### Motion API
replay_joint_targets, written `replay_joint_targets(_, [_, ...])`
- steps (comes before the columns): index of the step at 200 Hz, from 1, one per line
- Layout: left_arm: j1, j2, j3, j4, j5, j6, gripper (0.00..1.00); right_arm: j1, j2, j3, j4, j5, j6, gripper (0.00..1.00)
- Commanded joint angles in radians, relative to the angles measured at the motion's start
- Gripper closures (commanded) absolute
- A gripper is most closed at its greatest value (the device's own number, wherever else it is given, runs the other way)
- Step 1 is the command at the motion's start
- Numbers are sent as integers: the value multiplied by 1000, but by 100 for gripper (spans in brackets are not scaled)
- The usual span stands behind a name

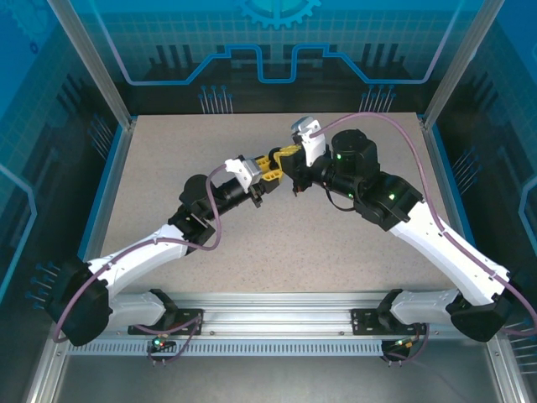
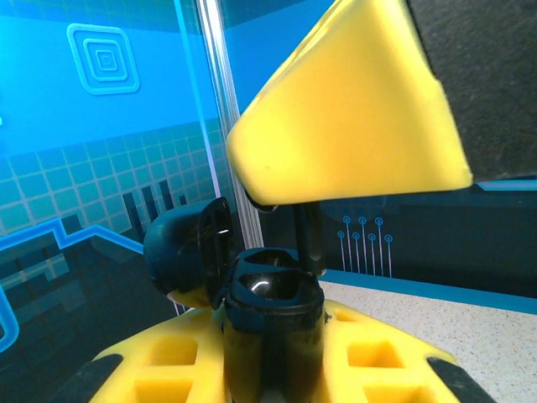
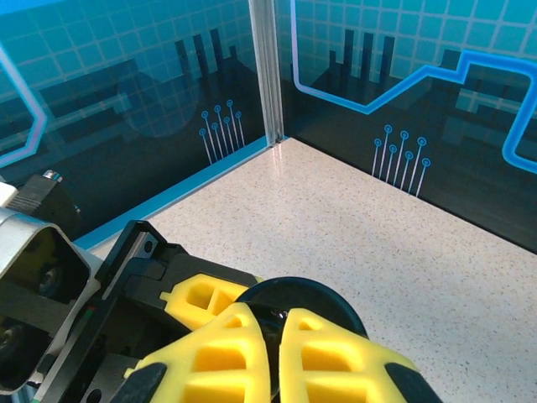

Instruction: Insert the wireless bluetooth earbuds into the charging case

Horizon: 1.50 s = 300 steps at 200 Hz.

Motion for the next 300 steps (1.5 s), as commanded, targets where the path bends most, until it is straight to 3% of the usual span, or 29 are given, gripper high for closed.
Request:
replay_joint_targets(1, [-8,-6,32,14,14,21,100,12,6,-8,-7,39,-16,94])
replay_joint_targets(114, [-9,-19,29,9,12,19,100,7,30,-13,-24,40,-20,96])
replay_joint_targets(159, [-9,-16,30,12,-7,12,100,8,41,-15,-64,-60,-43,95])
replay_joint_targets(192, [-9,-17,26,11,-10,7,100,7,56,-12,-86,-61,-55,91])
replay_joint_targets(210, [-10,-18,22,6,-13,6,100,8,61,-1,-86,-53,-42,84])
replay_joint_targets(228, [-9,-16,16,7,-16,-1,100,8,68,37,-98,-27,-17,65])
replay_joint_targets(247, [-9,-14,4,15,-24,-10,100,-1,75,102,-118,-5,26,52])
replay_joint_targets(300, [-8,-20,-32,40,-56,-20,100,-146,22,211,-140,-27,211,40])
